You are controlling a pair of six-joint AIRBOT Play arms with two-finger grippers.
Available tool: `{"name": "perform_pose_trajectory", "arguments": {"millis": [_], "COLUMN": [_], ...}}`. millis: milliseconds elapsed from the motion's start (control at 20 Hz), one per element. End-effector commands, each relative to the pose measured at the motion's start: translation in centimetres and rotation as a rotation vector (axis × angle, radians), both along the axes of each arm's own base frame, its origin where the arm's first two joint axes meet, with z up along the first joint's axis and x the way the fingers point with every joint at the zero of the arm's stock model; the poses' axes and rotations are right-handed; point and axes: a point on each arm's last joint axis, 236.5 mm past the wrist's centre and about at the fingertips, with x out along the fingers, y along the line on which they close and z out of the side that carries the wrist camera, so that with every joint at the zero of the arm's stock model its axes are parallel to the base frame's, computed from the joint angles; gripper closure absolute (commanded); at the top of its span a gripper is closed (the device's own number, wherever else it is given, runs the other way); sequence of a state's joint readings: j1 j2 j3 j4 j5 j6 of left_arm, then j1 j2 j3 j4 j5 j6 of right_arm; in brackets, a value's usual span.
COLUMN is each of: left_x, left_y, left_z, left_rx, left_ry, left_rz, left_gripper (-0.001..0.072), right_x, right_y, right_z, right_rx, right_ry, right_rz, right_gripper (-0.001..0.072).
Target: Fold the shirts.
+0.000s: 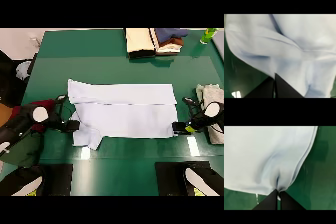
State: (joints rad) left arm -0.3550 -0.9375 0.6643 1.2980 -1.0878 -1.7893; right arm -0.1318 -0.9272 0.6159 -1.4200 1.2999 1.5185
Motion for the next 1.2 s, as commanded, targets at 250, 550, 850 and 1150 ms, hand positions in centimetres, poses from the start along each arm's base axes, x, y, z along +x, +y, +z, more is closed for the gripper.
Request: {"name": "perform_pose_trajectory", "arguments": {"millis": [250, 550, 850, 1150], "left_x": [-6.1, -3.7, 4.6, 13.4], "left_y": [3.7, 3.9, 3.7, 3.6], "left_z": [6.6, 11.5, 11.0, 6.3], "left_rx": [0.066, 0.065, 0.149, 0.227], "left_ry": [-0.012, -0.151, -0.323, -0.306], "left_rz": [-0.036, -0.029, -0.069, -0.05], "left_gripper": [0.0682, 0.0682, 0.0682, 0.0681], "right_x": [-3.0, -2.2, 6.1, 14.0], "right_y": [-3.6, -3.8, -4.5, -4.2], "right_z": [5.6, 8.9, 10.1, 7.6], "right_rx": [-0.171, -0.19, -0.182, -0.156], "right_ry": [-0.014, -0.114, -0.179, -0.142], "right_rz": [0.053, 0.041, 0.04, 0.069], "right_gripper": [0.0692, 0.0693, 0.0693, 0.0693]}}
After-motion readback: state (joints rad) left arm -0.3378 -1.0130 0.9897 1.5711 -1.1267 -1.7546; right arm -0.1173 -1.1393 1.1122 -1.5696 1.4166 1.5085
